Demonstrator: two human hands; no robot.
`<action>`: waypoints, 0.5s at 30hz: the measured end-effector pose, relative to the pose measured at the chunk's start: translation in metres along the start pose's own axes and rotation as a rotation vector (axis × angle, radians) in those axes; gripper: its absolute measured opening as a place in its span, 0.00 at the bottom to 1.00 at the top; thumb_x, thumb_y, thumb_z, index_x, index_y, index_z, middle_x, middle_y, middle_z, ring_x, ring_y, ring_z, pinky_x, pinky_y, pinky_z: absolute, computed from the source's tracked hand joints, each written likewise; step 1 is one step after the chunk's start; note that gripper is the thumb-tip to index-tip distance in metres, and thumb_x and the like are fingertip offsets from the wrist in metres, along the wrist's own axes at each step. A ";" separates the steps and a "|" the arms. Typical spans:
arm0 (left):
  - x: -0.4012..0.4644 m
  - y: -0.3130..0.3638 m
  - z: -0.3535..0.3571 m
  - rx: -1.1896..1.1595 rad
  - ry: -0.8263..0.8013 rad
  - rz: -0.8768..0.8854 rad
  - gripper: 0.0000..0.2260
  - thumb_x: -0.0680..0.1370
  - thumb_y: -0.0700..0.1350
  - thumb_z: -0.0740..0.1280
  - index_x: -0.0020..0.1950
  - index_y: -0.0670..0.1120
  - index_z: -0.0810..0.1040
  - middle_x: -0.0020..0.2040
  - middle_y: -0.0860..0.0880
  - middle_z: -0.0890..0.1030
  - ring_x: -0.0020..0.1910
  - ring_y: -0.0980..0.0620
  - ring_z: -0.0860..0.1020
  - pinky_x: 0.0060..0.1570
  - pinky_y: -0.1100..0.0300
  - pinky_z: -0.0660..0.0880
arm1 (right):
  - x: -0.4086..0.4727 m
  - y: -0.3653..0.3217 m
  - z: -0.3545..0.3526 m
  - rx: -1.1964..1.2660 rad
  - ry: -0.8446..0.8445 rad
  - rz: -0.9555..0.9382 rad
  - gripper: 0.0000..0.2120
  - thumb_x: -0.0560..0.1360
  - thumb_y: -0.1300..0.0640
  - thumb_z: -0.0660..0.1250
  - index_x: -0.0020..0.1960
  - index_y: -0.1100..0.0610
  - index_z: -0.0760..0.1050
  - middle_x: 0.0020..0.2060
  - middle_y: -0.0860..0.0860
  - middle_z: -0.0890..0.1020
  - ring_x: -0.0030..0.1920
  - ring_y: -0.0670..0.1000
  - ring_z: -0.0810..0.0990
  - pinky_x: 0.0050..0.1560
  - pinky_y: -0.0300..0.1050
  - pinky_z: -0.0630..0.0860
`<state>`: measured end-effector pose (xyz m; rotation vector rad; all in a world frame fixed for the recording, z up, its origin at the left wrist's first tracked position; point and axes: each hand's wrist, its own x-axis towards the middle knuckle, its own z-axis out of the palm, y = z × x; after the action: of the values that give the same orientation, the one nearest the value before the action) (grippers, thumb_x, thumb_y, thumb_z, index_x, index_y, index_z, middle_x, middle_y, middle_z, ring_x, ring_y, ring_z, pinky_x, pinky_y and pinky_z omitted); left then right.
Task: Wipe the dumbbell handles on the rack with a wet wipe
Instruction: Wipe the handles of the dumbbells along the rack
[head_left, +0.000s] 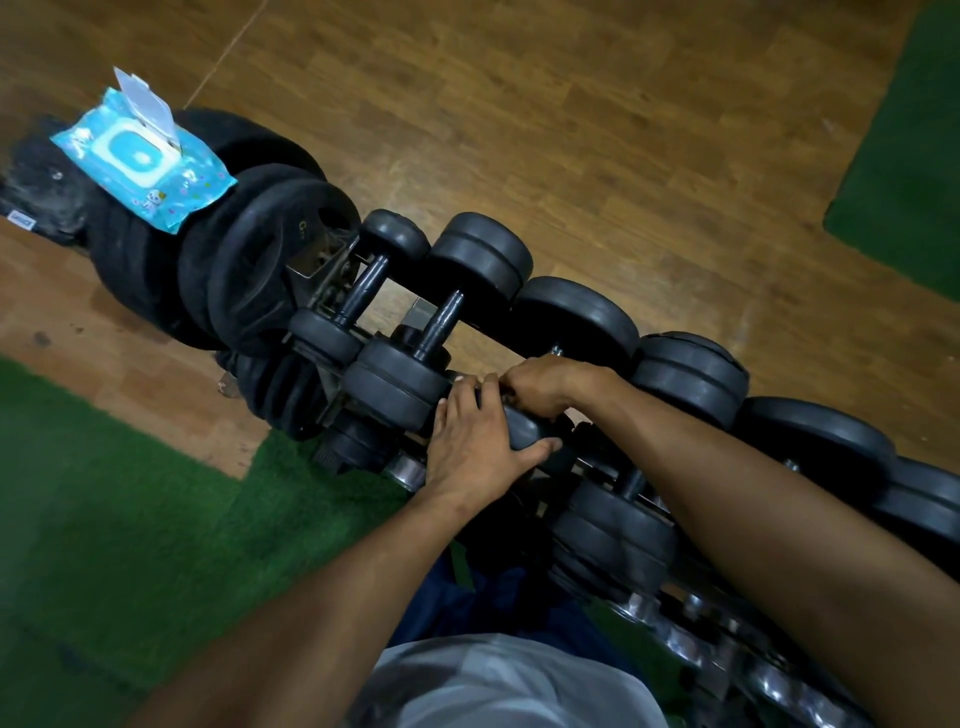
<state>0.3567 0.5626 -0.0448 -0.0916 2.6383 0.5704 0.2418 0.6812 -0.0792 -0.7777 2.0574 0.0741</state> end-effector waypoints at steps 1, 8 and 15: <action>0.000 0.000 0.000 0.002 0.000 0.000 0.51 0.68 0.78 0.65 0.78 0.45 0.59 0.76 0.42 0.63 0.76 0.41 0.62 0.77 0.44 0.61 | 0.002 -0.001 -0.001 -0.009 -0.009 0.003 0.05 0.76 0.58 0.63 0.47 0.53 0.78 0.40 0.50 0.82 0.39 0.53 0.81 0.44 0.52 0.81; 0.000 -0.002 0.000 0.006 -0.003 0.008 0.49 0.68 0.78 0.65 0.76 0.45 0.61 0.75 0.42 0.65 0.76 0.41 0.62 0.76 0.44 0.62 | -0.017 0.002 -0.004 -0.028 0.220 0.090 0.07 0.77 0.54 0.62 0.46 0.51 0.79 0.40 0.51 0.79 0.37 0.55 0.79 0.31 0.43 0.66; 0.000 -0.002 0.001 -0.001 -0.019 0.018 0.50 0.69 0.78 0.64 0.78 0.45 0.59 0.76 0.41 0.64 0.78 0.40 0.60 0.76 0.43 0.61 | -0.033 0.015 -0.001 -0.123 0.539 0.249 0.08 0.79 0.58 0.63 0.56 0.57 0.78 0.50 0.54 0.81 0.45 0.58 0.82 0.35 0.49 0.70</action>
<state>0.3577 0.5611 -0.0460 -0.0632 2.6229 0.5760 0.2454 0.7089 -0.0567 -0.6582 2.6786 0.1432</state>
